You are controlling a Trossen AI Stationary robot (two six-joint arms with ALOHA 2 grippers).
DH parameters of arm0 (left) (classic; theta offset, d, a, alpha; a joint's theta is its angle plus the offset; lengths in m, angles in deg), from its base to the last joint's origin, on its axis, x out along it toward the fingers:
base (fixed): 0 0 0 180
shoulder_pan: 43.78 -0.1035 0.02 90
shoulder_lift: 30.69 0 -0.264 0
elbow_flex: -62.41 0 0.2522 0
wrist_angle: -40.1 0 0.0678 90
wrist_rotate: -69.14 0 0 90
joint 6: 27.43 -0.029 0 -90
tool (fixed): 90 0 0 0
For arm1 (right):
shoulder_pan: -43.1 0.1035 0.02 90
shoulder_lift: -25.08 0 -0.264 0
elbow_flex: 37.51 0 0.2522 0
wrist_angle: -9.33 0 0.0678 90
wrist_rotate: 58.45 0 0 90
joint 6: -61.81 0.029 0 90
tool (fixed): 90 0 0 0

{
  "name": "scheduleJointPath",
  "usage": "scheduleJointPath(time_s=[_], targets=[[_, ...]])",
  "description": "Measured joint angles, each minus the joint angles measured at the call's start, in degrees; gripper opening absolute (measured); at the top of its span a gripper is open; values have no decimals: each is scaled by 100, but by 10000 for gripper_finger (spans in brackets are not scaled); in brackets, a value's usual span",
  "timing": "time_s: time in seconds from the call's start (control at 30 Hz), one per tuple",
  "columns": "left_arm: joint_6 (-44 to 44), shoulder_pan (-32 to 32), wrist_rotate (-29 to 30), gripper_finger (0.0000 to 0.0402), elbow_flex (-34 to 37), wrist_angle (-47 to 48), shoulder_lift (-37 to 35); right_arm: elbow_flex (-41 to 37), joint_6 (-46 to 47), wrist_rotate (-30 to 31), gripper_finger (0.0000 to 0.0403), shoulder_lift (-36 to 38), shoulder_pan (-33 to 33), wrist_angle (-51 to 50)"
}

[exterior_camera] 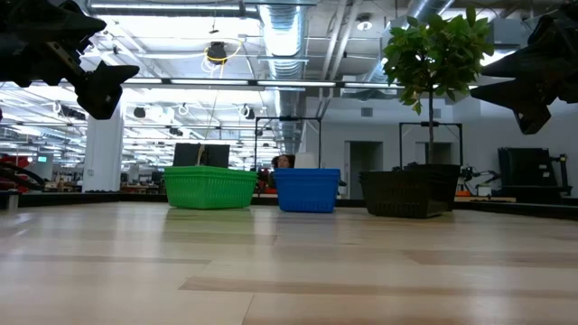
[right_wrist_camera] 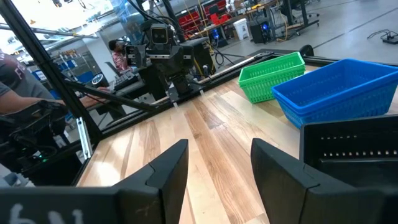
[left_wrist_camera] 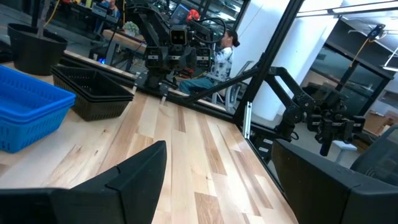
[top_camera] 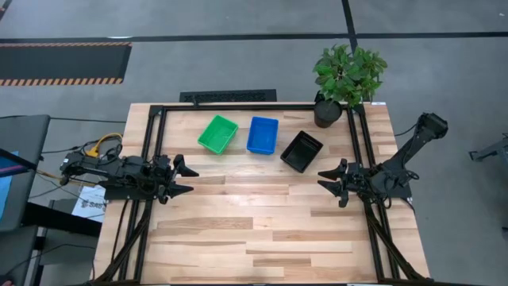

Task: Stack baskets by color
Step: Return to Home Position

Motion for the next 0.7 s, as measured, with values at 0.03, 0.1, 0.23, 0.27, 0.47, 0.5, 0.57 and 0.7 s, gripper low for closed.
scheduleJointPath(time_s=[0.03, 0.1, 0.23, 0.27, 0.47, 0.5, 0.57, 0.7], targets=[[0, 0, 0, 279, 0, -2, 0, 0, 0, 0, 198, 0, 0, 0], [0, 0, 0, 279, 0, -2, -2, 0, 0, 0, 197, 0, 1, 0], [0, -1, 0, 279, 0, -2, -1, 0, 1, 0, 194, 1, 1, 0], [0, -2, 1, 279, 0, -1, 0, 1, 0, 0, 194, 1, 2, -2], [0, -2, 1, 279, 0, -1, 0, 0, 0, 0, 197, 0, 0, -2], [0, 0, 0, 279, 0, -2, 0, 2, 0, 0, 197, 0, 0, 0], [0, 0, 0, 279, 0, 0, -2, 0, 0, 0, 197, 1, 0, -1], [0, 0, 0, 279, 0, 0, 0, 0, 0, 0, 194, 1, 2, 0]])
